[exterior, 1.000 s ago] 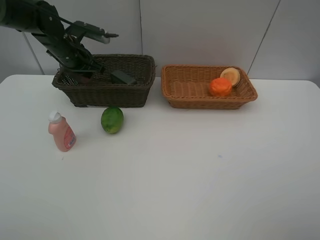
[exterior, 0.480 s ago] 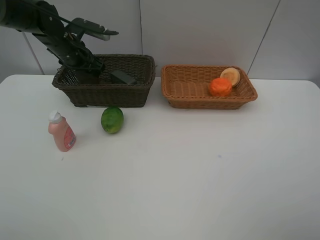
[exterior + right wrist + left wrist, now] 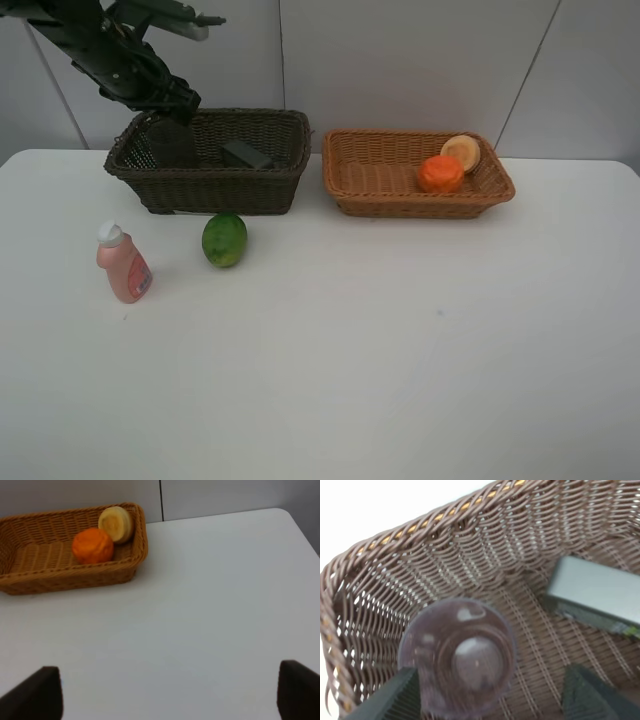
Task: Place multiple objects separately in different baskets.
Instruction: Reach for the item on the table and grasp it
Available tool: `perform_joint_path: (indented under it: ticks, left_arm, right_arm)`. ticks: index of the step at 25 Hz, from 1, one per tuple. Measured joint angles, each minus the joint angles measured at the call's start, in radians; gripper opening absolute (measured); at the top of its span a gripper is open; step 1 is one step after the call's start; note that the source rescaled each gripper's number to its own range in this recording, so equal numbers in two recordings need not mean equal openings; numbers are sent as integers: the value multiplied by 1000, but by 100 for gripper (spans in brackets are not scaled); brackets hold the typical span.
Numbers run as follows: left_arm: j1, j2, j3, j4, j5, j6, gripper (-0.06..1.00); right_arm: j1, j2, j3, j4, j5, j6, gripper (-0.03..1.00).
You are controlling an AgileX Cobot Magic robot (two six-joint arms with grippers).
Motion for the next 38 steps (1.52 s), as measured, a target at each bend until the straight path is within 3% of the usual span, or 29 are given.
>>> perform_joint_path:
  ticks: [7,16,31,38]
  left_arm:
    - [0,-133,0,-19,209,-1,76]
    - [0,-219,0,-29,386,-15,76]
    - [0,-238,0,-24,494,-20,76]
    - [0,-238,0,-22,521,-20,93]
  right_arm:
    - [0,0,0,0,0,0,94]
    - [0,0,0,0,0,0,94]
    - [0,0,0,0,0,0,94]
    - [0,0,0,0,0,0,94]
